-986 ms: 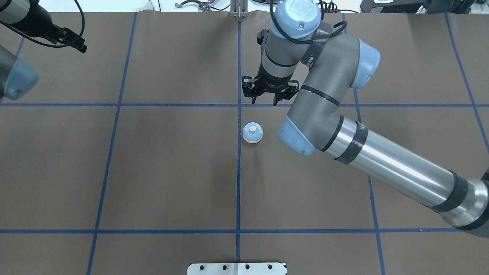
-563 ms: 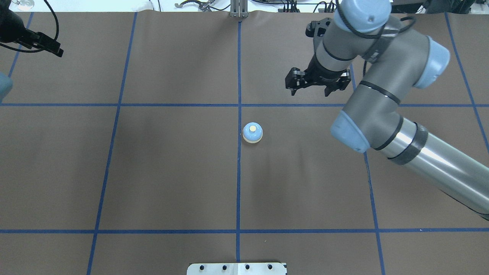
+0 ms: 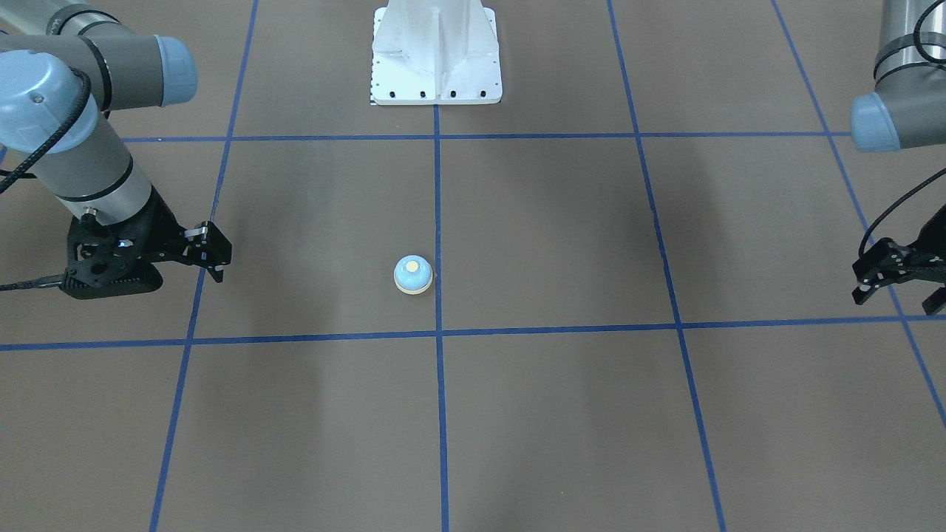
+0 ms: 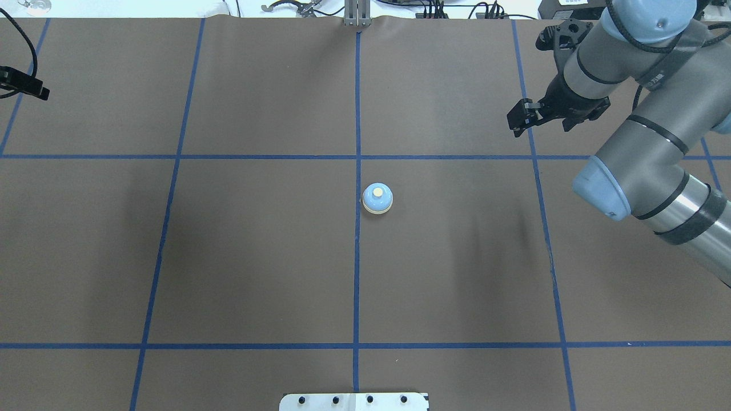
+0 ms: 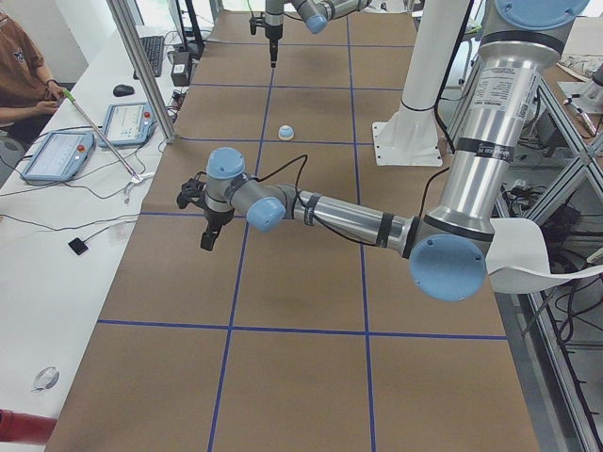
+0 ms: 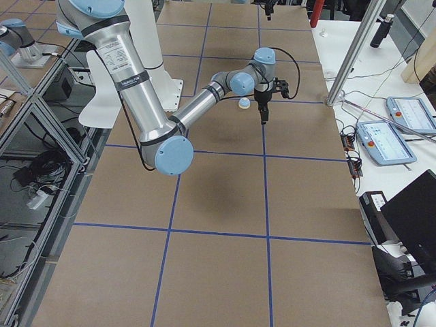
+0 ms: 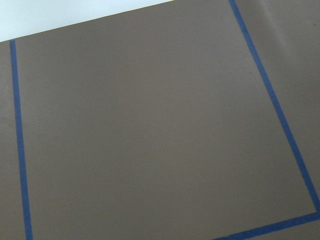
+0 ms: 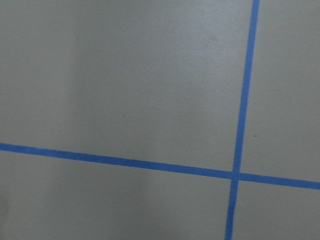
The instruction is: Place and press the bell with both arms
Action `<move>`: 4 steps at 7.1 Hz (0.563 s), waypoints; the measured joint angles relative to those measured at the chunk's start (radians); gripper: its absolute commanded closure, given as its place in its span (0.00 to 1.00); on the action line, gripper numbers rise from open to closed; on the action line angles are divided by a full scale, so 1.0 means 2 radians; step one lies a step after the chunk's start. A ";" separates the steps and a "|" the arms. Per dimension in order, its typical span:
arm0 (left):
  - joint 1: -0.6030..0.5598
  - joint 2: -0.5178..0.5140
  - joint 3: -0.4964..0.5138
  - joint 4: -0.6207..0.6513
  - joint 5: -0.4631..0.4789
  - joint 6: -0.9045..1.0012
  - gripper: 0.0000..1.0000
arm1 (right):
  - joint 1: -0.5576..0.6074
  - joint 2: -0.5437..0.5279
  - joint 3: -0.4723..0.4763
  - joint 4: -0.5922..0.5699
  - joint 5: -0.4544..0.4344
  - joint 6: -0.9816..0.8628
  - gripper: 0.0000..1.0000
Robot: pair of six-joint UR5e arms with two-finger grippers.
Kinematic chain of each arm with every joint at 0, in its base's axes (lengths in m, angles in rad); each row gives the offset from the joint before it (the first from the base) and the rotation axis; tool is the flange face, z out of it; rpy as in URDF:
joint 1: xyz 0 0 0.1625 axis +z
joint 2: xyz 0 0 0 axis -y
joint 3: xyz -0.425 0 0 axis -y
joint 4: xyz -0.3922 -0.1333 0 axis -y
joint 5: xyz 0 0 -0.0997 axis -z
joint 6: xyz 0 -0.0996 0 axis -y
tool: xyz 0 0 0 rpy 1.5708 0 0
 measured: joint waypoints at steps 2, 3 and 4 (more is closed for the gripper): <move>-0.015 0.013 0.025 0.003 0.010 0.031 0.00 | 0.035 -0.031 -0.008 0.000 -0.005 -0.053 0.00; -0.038 0.017 0.037 0.018 0.004 0.086 0.00 | 0.058 -0.052 -0.011 -0.001 -0.002 -0.100 0.00; -0.069 0.019 0.044 0.052 -0.008 0.158 0.00 | 0.097 -0.076 -0.019 -0.001 0.017 -0.160 0.00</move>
